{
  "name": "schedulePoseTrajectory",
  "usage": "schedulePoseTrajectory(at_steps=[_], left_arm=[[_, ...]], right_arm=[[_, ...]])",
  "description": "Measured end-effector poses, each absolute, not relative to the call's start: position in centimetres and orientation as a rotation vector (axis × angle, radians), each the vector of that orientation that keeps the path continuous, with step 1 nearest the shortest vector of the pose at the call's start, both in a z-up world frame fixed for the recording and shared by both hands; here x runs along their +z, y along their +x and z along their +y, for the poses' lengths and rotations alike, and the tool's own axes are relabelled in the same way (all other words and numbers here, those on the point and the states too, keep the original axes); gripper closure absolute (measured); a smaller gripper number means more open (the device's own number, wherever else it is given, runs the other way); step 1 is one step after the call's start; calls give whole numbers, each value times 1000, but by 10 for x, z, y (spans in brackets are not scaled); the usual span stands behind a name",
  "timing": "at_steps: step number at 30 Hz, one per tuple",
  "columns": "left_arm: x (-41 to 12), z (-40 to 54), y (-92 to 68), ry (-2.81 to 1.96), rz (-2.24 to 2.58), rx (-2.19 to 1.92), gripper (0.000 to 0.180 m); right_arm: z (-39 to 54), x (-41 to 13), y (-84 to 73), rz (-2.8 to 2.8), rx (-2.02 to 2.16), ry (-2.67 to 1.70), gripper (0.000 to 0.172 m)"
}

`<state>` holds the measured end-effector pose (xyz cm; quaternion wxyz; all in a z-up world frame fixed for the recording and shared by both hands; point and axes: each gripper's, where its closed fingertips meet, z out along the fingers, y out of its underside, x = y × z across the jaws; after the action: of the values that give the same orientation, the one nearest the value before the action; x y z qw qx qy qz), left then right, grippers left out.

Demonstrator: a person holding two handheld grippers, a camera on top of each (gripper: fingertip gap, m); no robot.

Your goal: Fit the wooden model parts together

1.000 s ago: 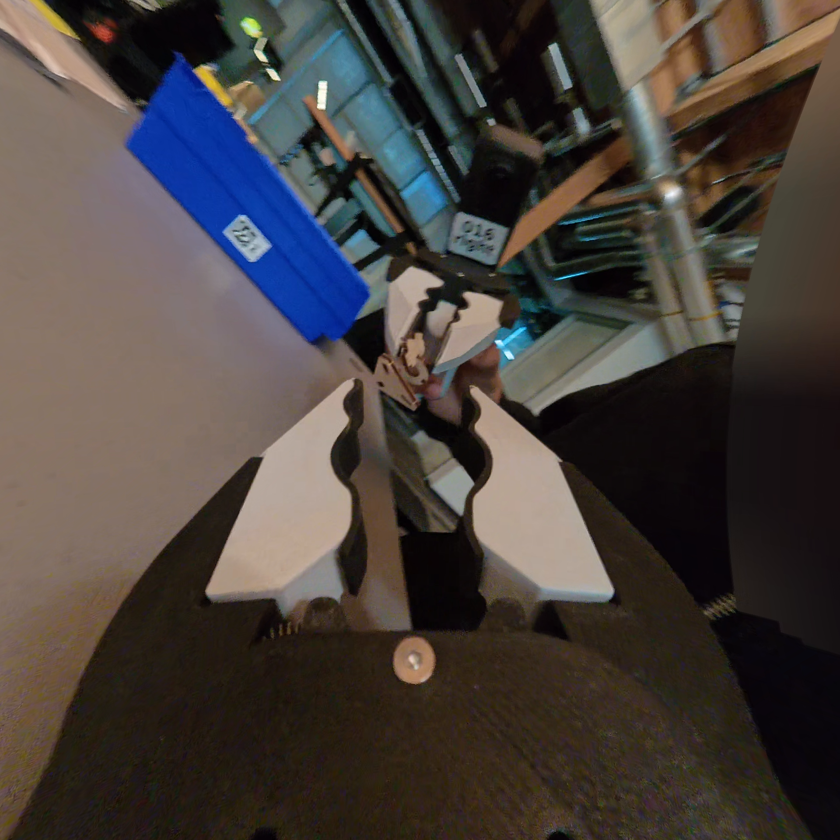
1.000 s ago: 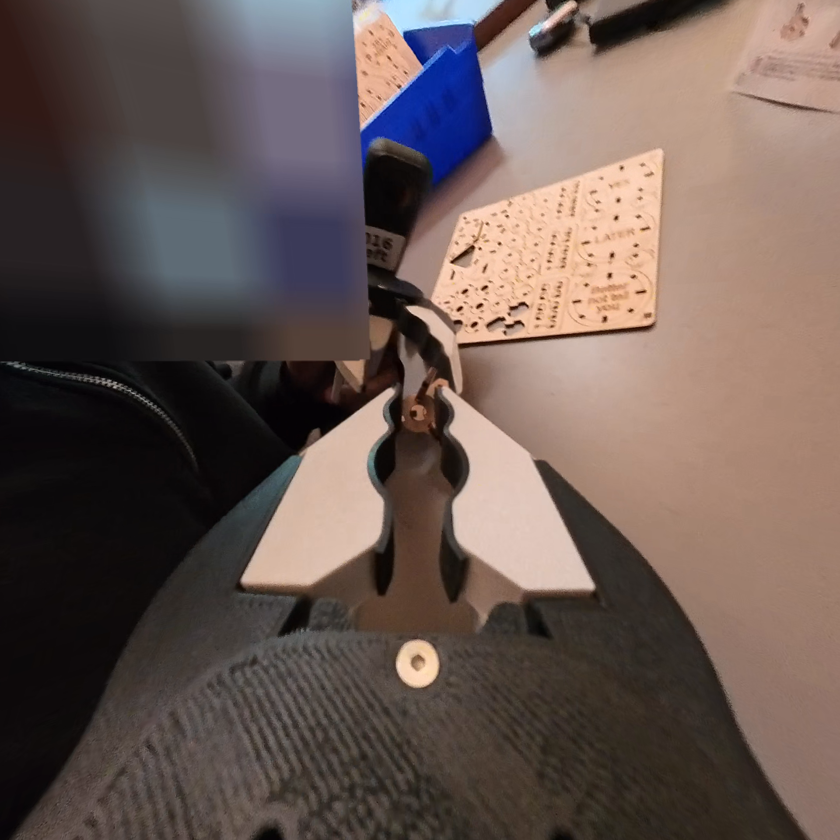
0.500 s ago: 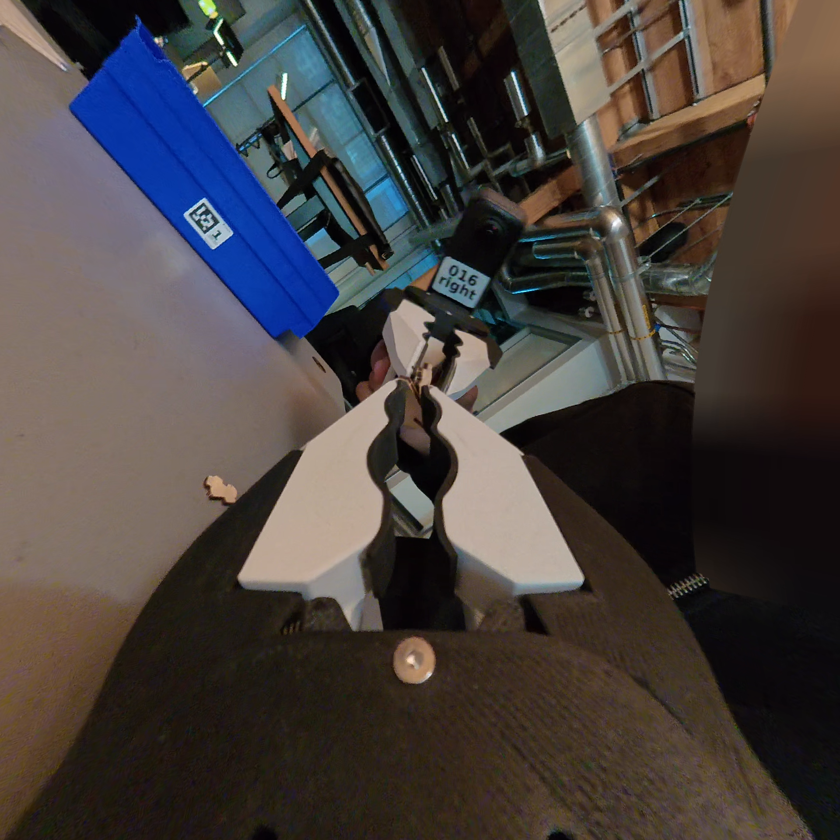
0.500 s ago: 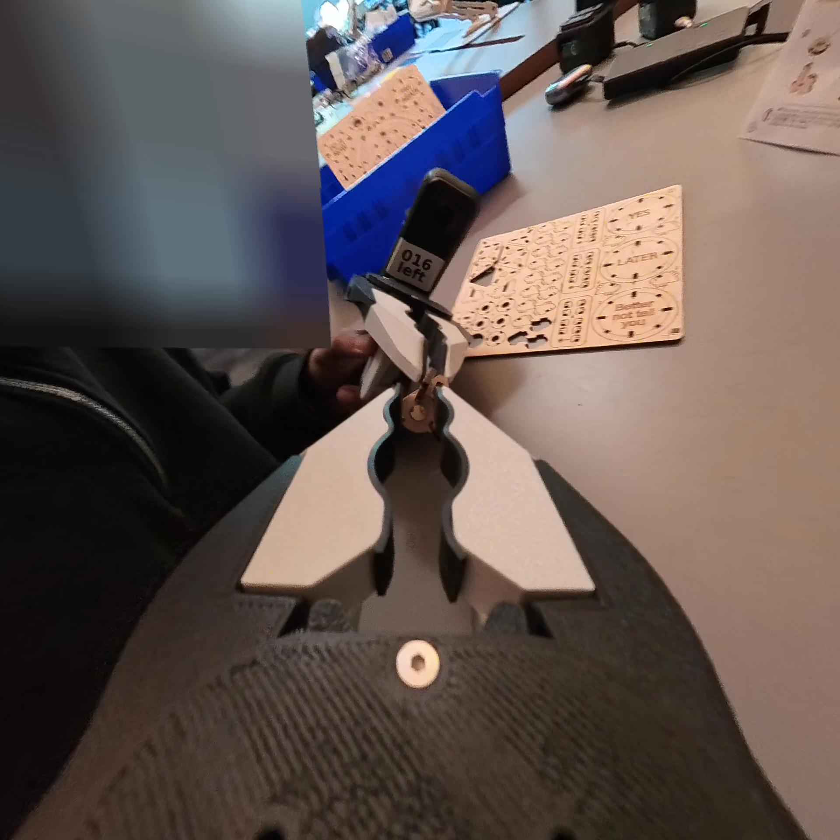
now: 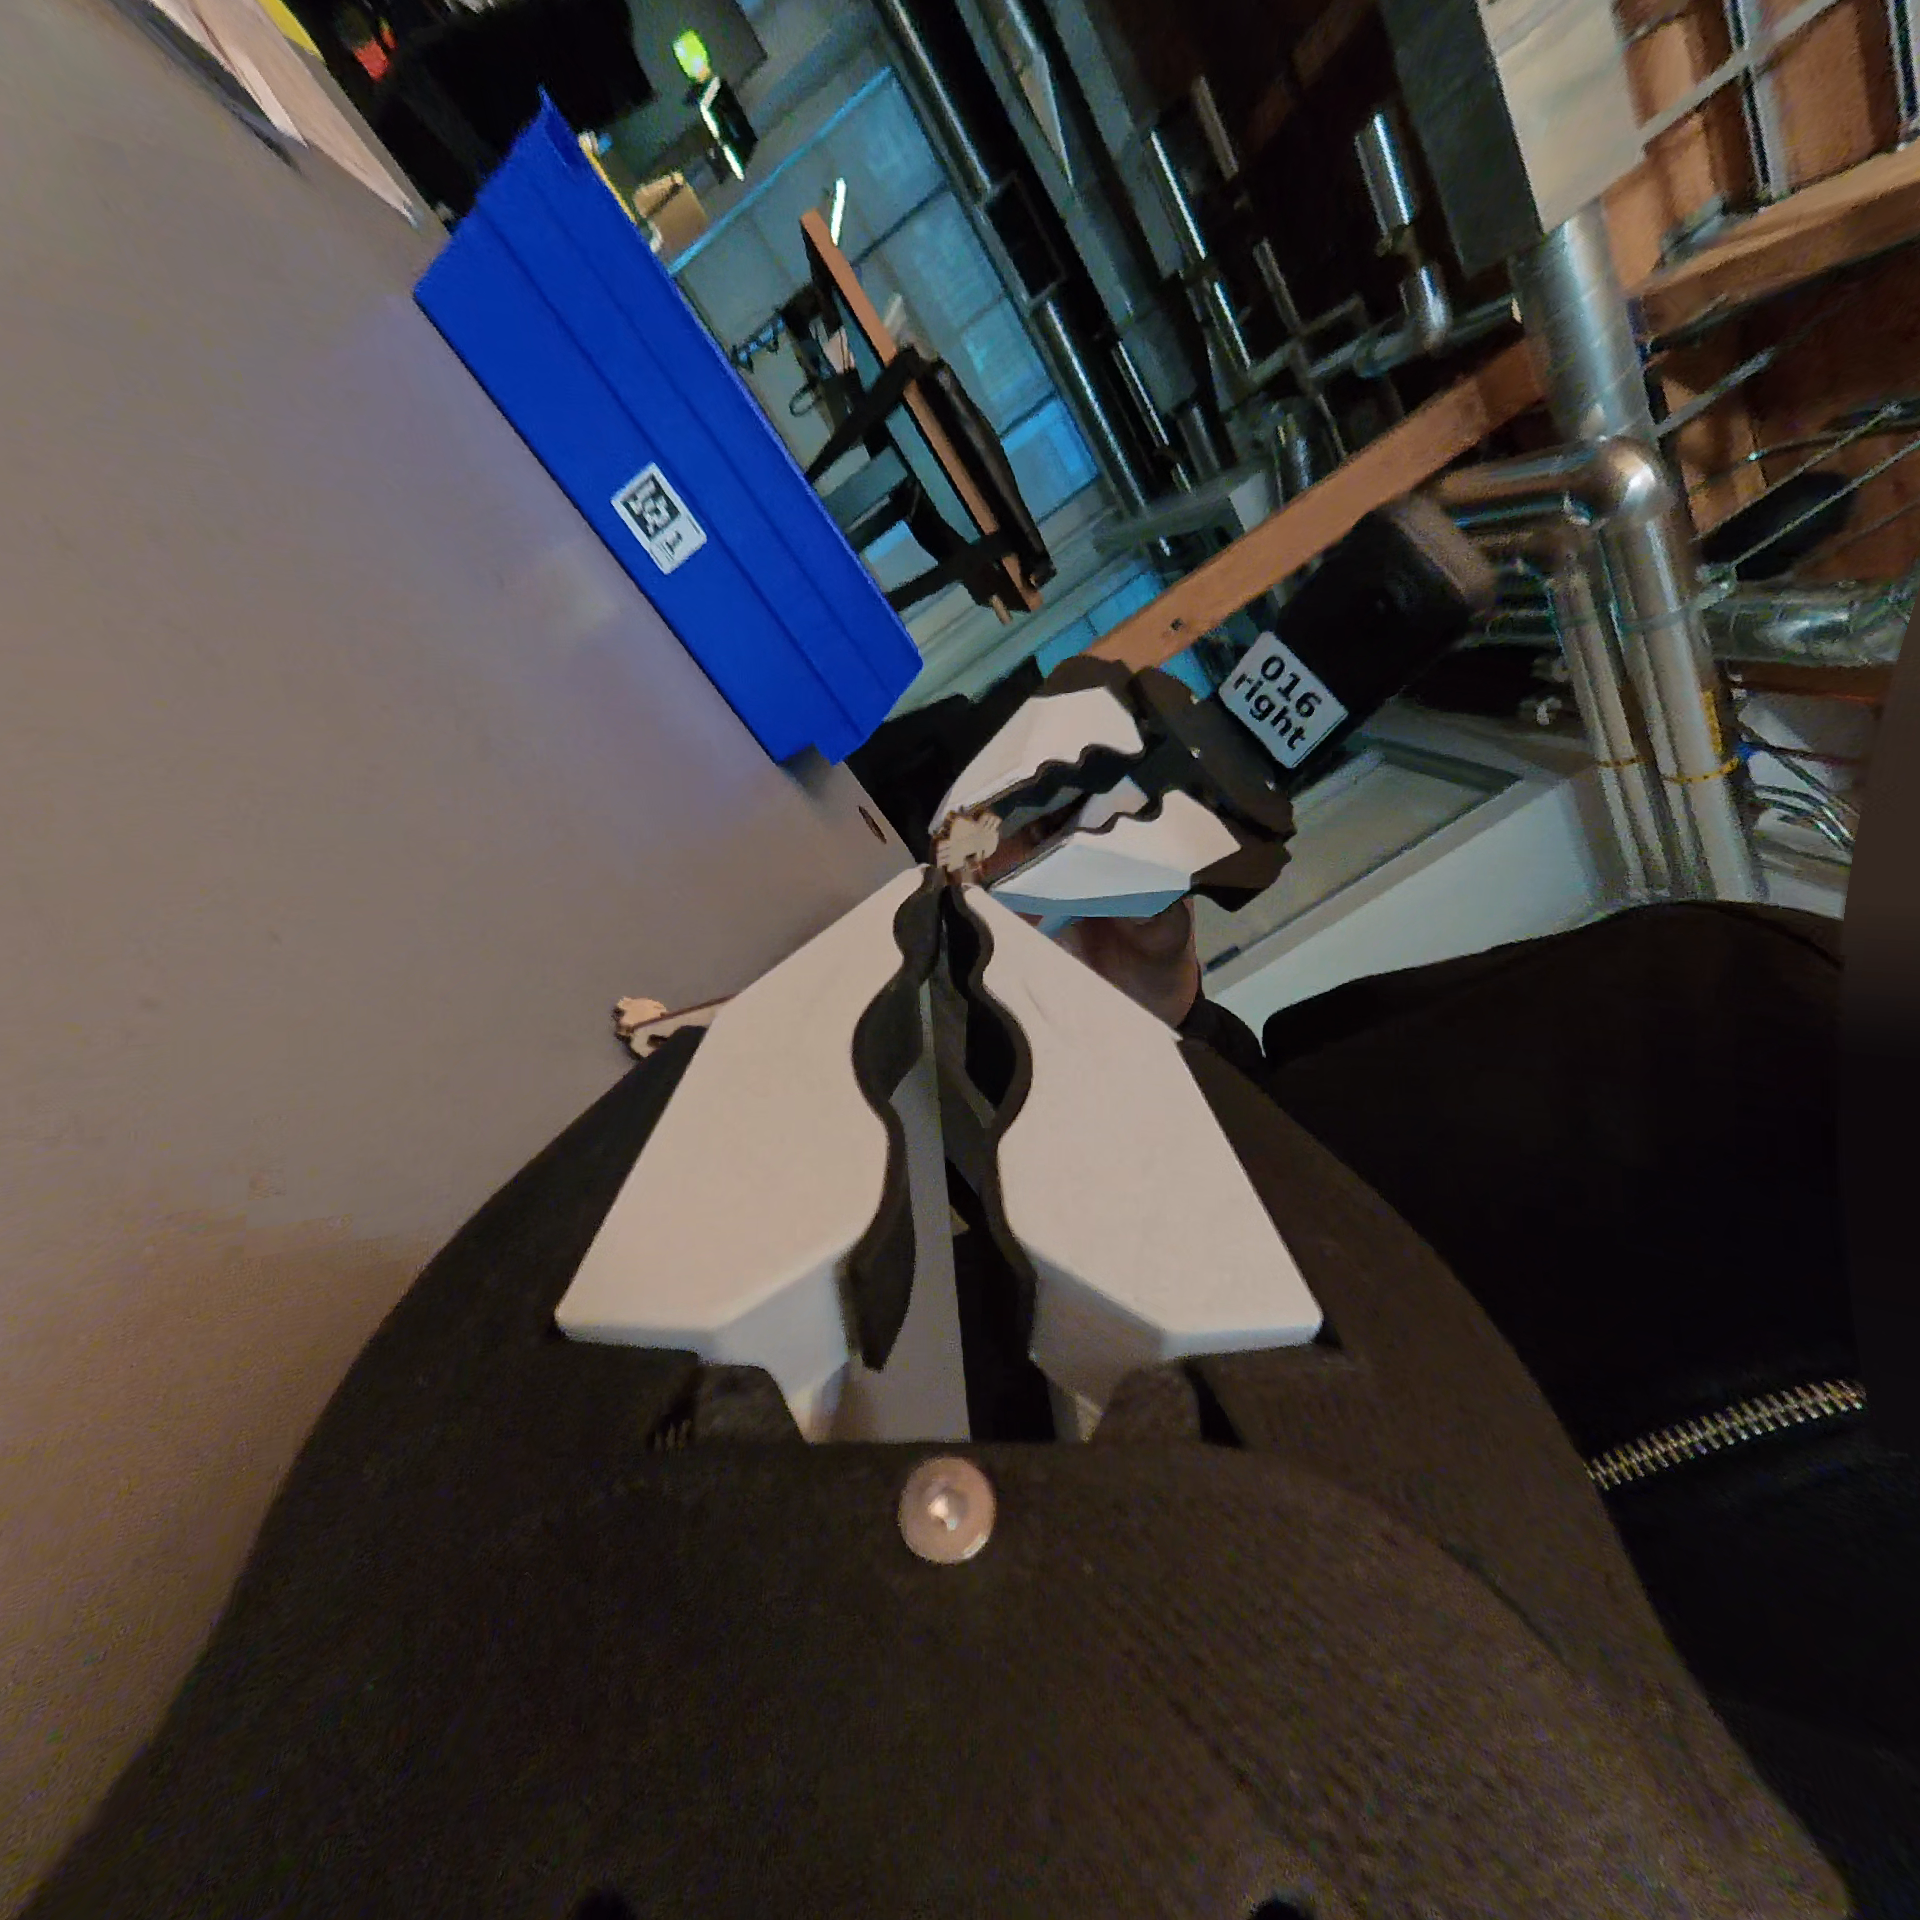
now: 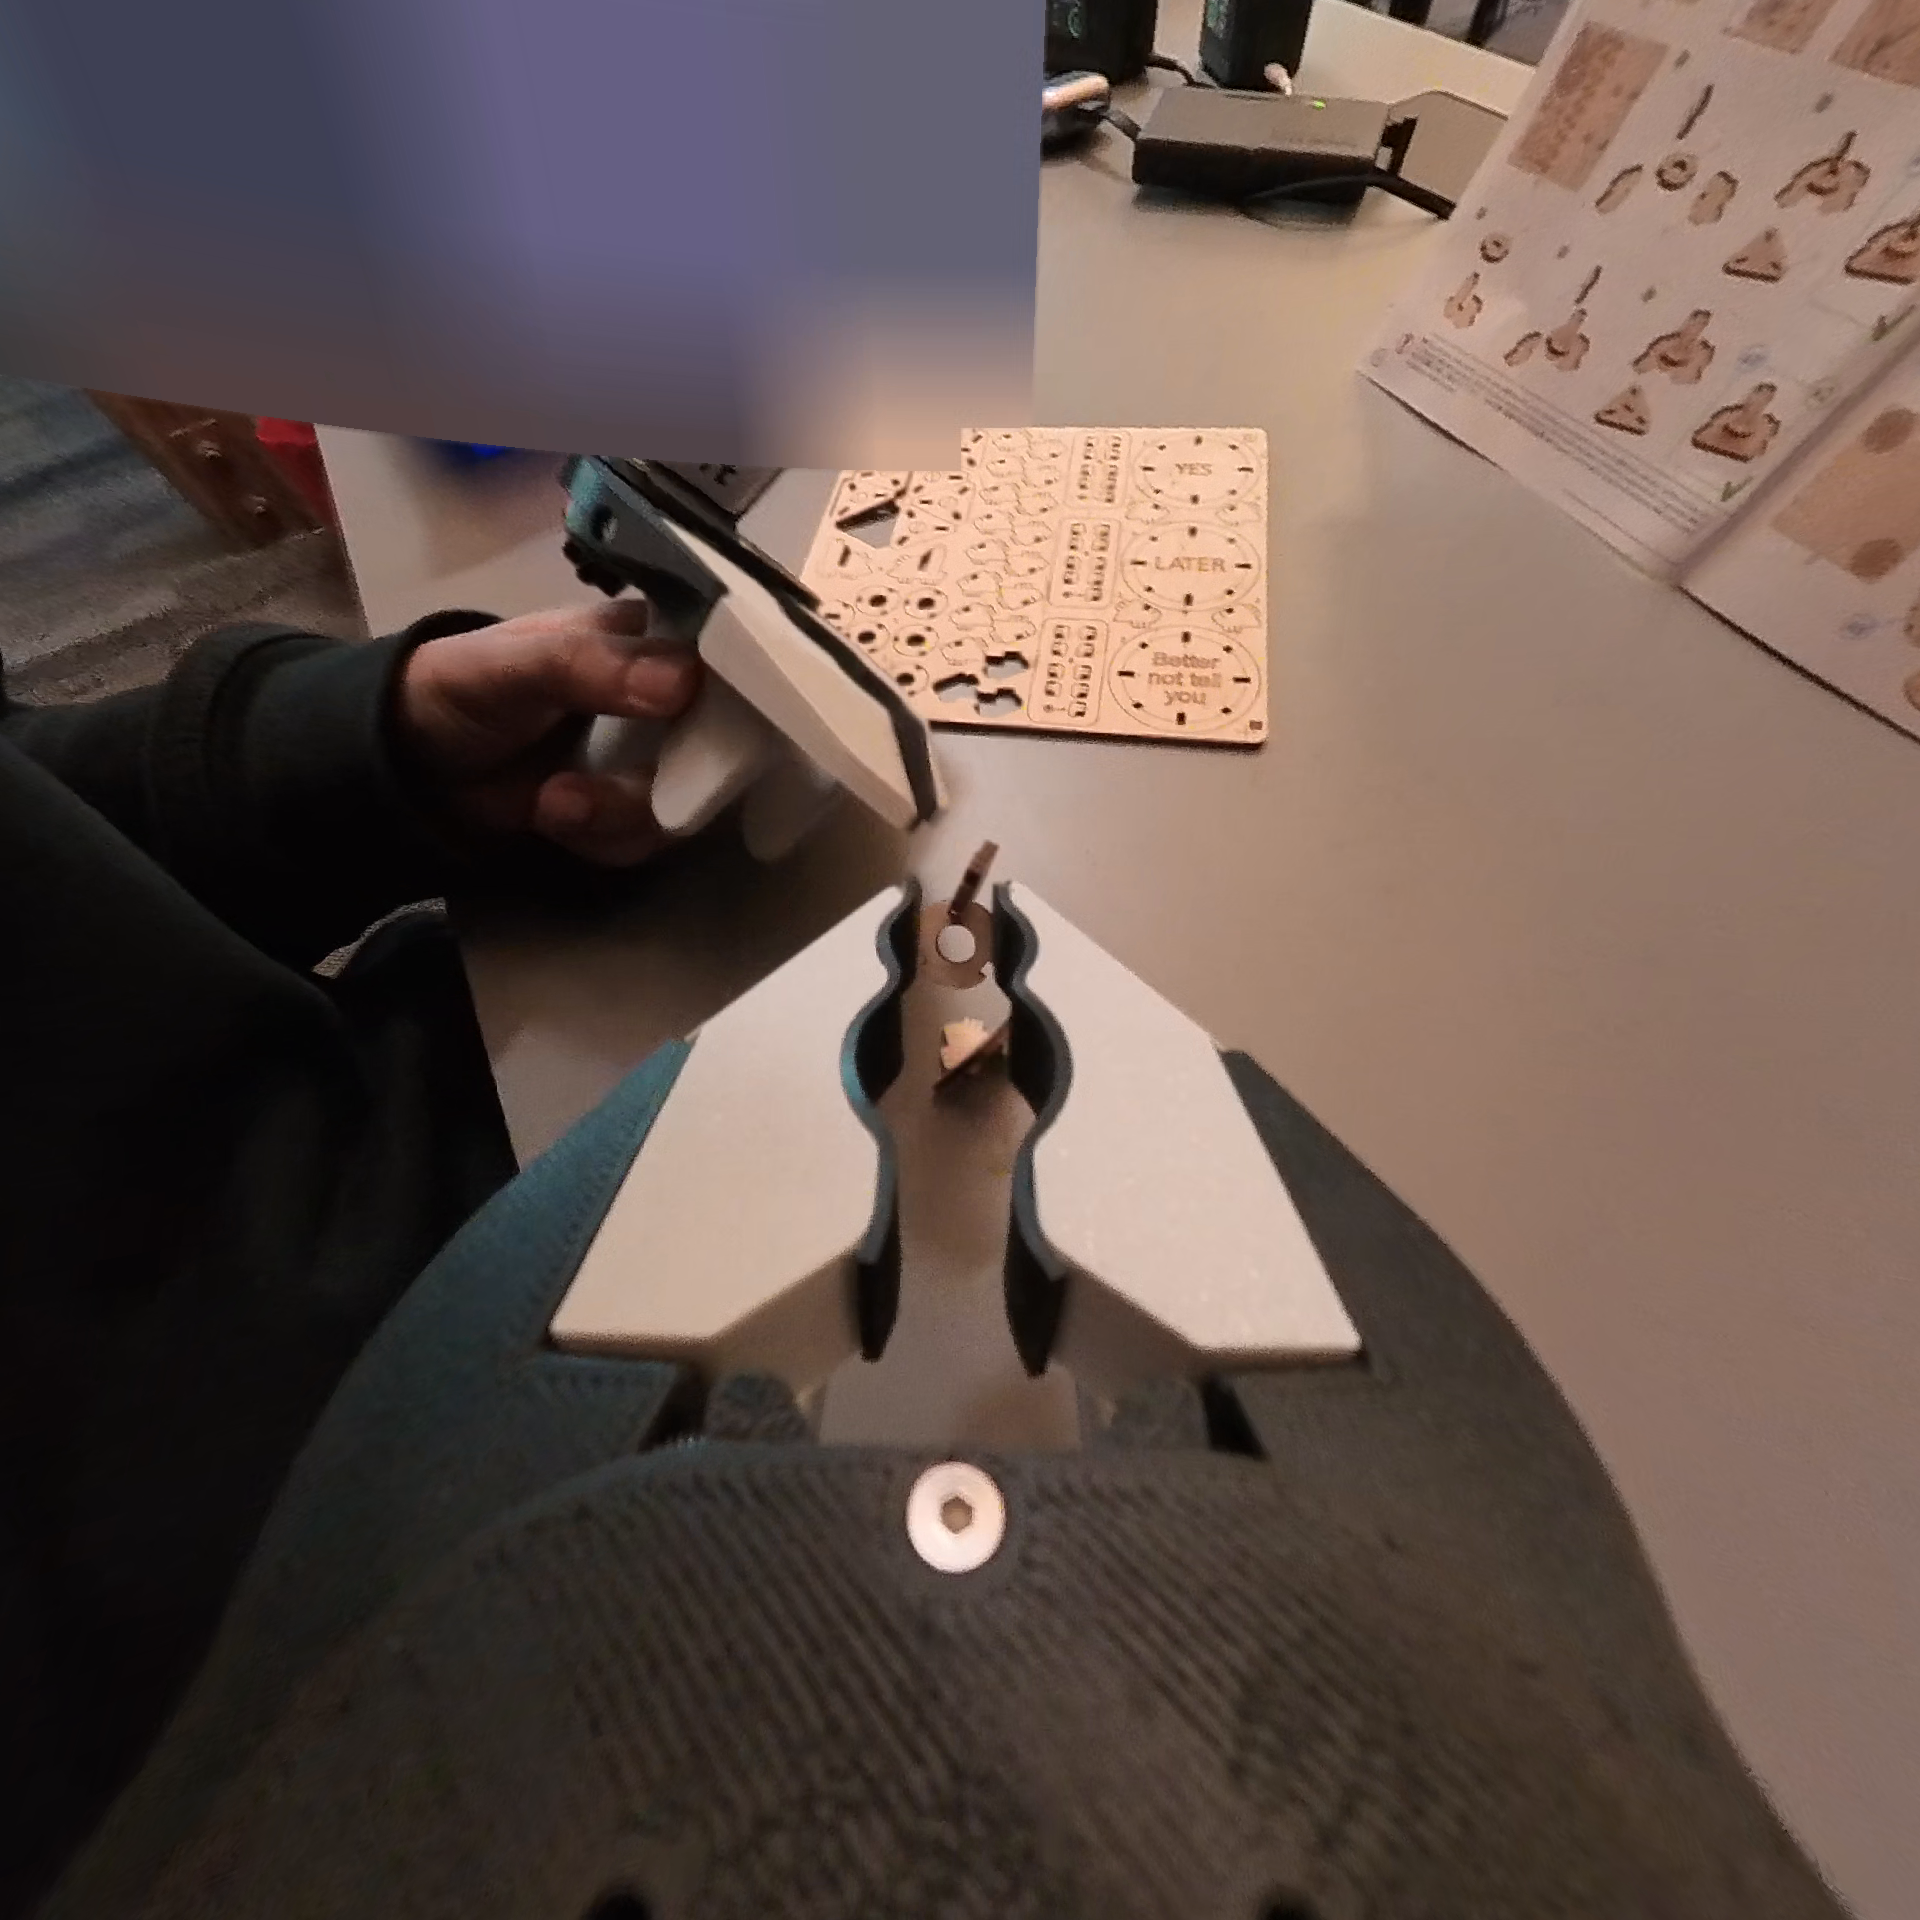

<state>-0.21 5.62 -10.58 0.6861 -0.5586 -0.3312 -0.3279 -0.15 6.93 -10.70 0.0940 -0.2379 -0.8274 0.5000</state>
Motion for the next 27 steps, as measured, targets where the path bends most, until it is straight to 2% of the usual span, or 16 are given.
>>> schedulePoseTrajectory(at_steps=[6, 9, 13, 19, 21, 23, 27], left_arm=[[-114, 53, -12, -1329, -785, -558, 179], [-122, 64, -3, -1449, -760, -508, 168], [-144, 74, 4, -1628, -796, -493, 145], [-174, 84, 3, -1936, -807, -249, 154], [-177, 89, 3, -1991, -779, -194, 163], [-172, 102, 10, -1988, -713, -237, 169], [-152, 128, 25, -1913, -637, -374, 168]], right_arm=[[88, -118, 0, -2528, 1456, -839, 160], [91, -120, 3, -2536, 1469, -849, 160], [95, -122, 4, -2528, 1499, -844, 160], [98, -114, 4, -2505, 1640, -817, 160], [101, -110, 4, -2495, 1656, -796, 160], [106, -107, 5, -2484, 1657, -775, 160], [119, -100, 6, -2450, 1640, -741, 160]])
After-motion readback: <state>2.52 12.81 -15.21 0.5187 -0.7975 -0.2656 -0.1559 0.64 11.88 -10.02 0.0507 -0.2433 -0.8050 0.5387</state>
